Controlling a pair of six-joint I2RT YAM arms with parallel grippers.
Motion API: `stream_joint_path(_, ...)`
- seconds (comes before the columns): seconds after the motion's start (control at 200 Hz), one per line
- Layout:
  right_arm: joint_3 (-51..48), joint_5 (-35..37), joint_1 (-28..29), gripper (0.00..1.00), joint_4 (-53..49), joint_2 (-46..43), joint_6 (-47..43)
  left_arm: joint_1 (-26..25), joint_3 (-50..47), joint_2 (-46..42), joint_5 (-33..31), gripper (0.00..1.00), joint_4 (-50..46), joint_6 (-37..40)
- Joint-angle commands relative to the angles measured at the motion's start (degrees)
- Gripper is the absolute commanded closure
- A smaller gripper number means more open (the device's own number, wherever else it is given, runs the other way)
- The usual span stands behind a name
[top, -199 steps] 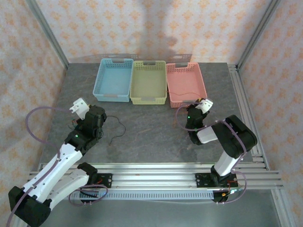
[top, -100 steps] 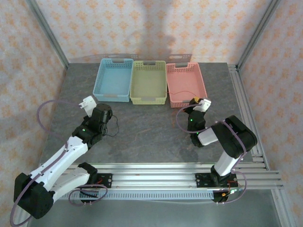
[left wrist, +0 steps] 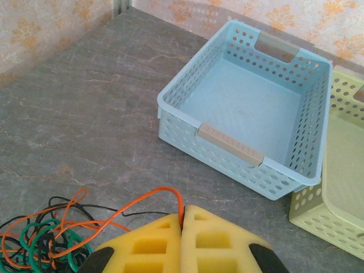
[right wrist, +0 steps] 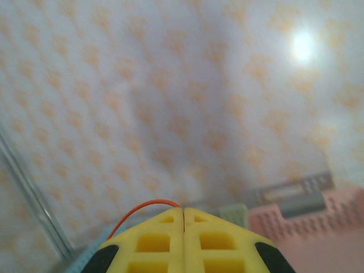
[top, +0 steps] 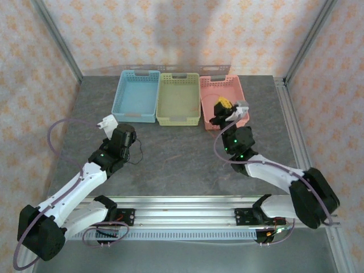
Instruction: Untangle the cables
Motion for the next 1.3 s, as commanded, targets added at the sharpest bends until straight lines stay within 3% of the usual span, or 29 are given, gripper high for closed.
stream_joint_path(0.0,6.0,-4.6,0.2,1.0,-12.2,-2.2,-1.2,0.4,1.0,-0.2,0.2,1.0,1.4,1.0)
stream_joint_path(0.245,21.1,-5.0,0.2,1.0,-21.4,1.7,-4.6,0.4,1.0,-0.1,1.0,1.0,1.4,0.9)
stream_joint_path(0.661,39.0,-8.1,0.2,1.0,-24.3,13.7,-5.6,0.3,1.0,-0.2,1.9,1.0,1.6,0.8)
stream_joint_path(1.001,54.4,-14.9,0.1,1.0,-23.1,21.1,2.5,0.4,1.0,0.3,2.1,1.0,1.8,0.7)
stream_joint_path(1.296,59.8,-19.1,0.2,1.0,-16.1,25.6,12.6,0.4,0.9,0.1,2.0,1.0,1.8,0.9)
